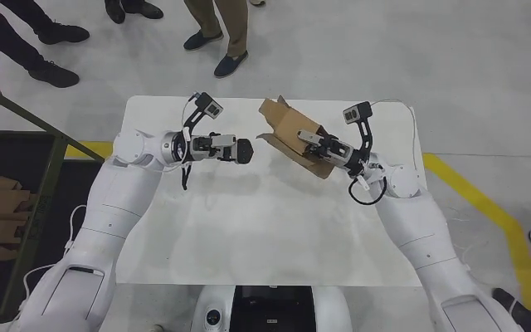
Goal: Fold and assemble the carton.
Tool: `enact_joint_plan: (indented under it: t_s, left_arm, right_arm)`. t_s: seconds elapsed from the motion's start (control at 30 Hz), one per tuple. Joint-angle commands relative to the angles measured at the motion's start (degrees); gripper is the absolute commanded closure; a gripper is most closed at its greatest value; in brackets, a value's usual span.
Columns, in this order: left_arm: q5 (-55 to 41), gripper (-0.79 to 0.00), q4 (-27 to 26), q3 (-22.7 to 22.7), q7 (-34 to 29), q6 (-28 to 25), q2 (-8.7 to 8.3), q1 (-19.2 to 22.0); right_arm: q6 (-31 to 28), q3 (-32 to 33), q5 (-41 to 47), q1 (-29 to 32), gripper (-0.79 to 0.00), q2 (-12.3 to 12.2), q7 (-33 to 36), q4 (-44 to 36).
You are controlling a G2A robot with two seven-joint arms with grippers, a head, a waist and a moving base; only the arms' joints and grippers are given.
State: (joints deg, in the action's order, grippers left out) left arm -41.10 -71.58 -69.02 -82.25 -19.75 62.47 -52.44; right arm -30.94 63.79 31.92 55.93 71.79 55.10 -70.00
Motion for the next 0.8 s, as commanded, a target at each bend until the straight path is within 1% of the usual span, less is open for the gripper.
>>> enact_joint_plan:
  t_s: [0.0, 0.13, 0.37, 0.6, 0.77]
  left_arm:
    - [-0.50, -0.785, -0.38, 0.29, -0.12, 0.15, 0.08, -0.10]
    - [-1.37, -0.785, -0.65, 0.42, -0.29, 0.16, 0.19, 0.14]
    - [-0.95, -0.785, 0.47, -0.06, -0.24, 0.07, 0.12, 0.89]
    - [0.07, -0.785, 0.03, 0.49, 0.36, -0.26, 0.22, 1.08]
    - [0.75, -0.785, 0.00, 1.22, 0.40, -0.13, 0.35, 1.30]
  right_arm:
    - [0.11, -0.09, -1.43, 0.07, 0.000, 0.03, -1.32, 0.20]
    - [0.22, -0.87, -3.50, 0.31, 0.000, 0.15, -2.09, 0.02]
    - [0.46, -2.23, -4.16, 0.46, 0.000, 0.14, 2.40, -1.10]
    - [0.74, -4.58, -4.16, 0.13, 0.000, 0.53, 5.06, -1.81]
    - [0.91, -5.56, -4.07, -0.16, 0.000, 0.85, 4.34, -2.06]
